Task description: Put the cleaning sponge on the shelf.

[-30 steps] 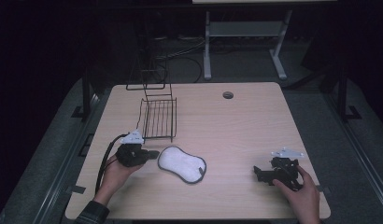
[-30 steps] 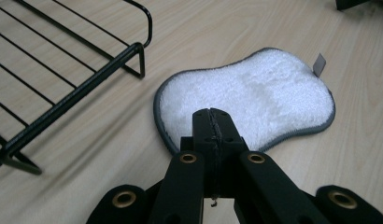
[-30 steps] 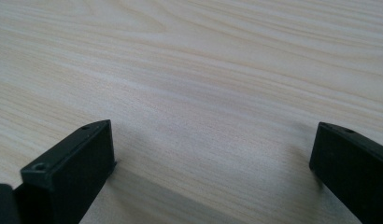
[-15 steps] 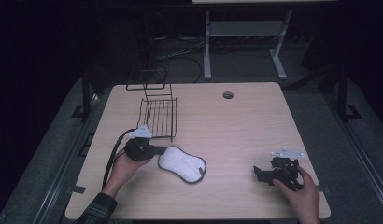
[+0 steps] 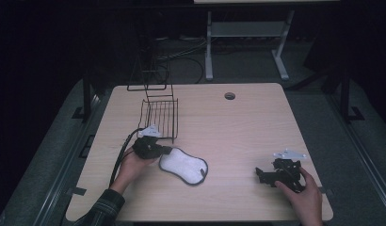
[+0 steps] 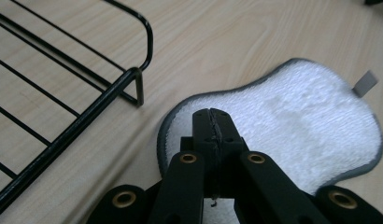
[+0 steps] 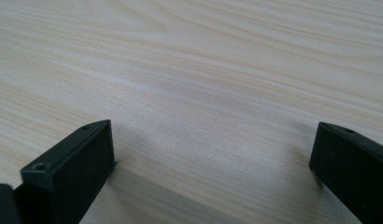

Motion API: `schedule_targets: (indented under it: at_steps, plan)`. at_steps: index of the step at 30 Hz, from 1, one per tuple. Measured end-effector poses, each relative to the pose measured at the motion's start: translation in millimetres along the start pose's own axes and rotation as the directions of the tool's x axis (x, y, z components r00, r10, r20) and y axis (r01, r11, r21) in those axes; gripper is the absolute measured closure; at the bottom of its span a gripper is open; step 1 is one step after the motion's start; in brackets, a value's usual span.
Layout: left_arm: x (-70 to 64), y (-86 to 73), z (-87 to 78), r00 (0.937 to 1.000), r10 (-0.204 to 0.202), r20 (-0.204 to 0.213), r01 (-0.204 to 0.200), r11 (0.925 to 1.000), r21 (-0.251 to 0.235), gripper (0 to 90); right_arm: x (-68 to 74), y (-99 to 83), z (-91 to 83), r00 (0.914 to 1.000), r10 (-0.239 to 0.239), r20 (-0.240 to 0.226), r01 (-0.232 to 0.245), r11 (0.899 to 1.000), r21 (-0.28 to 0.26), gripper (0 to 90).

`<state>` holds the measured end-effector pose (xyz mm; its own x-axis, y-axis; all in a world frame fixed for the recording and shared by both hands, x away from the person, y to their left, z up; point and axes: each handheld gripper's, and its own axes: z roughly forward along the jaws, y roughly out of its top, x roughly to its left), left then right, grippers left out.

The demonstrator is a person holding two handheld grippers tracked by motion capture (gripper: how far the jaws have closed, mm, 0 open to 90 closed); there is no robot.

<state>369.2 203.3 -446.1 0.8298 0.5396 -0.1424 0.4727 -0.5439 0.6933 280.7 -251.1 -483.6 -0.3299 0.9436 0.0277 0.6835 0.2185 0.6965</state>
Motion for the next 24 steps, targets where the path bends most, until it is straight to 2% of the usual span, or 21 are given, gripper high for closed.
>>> schedule_targets:
  at_steps: [2, 11, 24]
  plan:
    - [-0.2, -1.7, 3.1, 1.0000, 0.002, -0.006, -0.002, 0.9998, 0.019, 89.9, 0.0, 0.0, 0.0, 1.0000, 0.000, 0.000, 0.000, 1.000, 0.000, 0.0]
    - [-2.5, -3.7, -0.2, 0.9999, 0.015, -0.007, -0.015, 0.9994, 0.032, 89.9, 0.0, 0.0, 0.0, 1.0000, 0.000, 0.000, 0.000, 1.000, 0.000, 0.0]
    - [-10.5, -17.5, -14.5, 0.9999, 0.001, -0.013, 0.000, 0.9989, 0.046, 89.9, 0.0, 0.0, 0.0, 1.0000, 0.000, 0.000, 0.000, 1.000, 0.000, 0.0]
